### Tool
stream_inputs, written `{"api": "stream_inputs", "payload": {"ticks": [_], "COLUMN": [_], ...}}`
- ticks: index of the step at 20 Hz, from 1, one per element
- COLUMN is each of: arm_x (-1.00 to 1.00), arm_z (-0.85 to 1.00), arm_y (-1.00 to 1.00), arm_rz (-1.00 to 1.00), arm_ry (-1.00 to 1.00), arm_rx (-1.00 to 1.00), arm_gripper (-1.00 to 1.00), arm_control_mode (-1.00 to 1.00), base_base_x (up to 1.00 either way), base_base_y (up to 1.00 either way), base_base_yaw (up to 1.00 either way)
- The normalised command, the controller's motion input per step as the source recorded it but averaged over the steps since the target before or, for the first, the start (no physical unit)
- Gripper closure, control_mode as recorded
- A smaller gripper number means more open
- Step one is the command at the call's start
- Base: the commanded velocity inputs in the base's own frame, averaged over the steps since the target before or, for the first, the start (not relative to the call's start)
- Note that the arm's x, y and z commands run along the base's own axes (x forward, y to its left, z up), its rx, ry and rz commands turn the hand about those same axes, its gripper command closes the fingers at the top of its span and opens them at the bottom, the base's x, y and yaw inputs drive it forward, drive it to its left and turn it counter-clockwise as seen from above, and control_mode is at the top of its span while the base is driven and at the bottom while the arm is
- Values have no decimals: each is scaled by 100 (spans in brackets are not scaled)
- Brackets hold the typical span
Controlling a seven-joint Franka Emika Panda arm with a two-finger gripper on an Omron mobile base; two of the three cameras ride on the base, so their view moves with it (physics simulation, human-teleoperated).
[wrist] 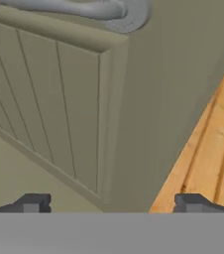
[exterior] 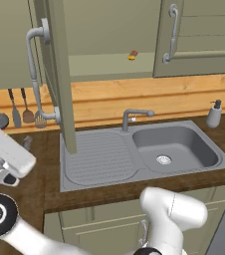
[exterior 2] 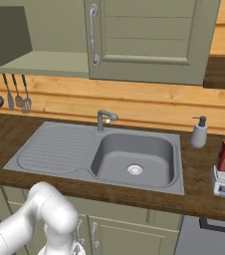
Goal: Pick the cereal and place it on the digital scale for weighing, and close the cabinet.
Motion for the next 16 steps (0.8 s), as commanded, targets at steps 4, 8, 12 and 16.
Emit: {"api": "stream_inputs", "payload": {"ticks": [4,8,12,16], "arm_x": [11,11,18,20], "arm_z": [54,55,61,67], "arm_y": [-52,-18,-30,-79], "arm_rz": [0,-3,-4,0], "arm_ry": [-15,-16,-8,-1], "arm_rx": [10,4,4,15], "arm_gripper": [-100,-100,-100,-100], "arm_control_mode": [-100,-100,-100,-100], "base_base_x": [0,0,0,0], "base_base_y": [0,0,0,0], "base_base_yaw": [0,0,0,0]}}
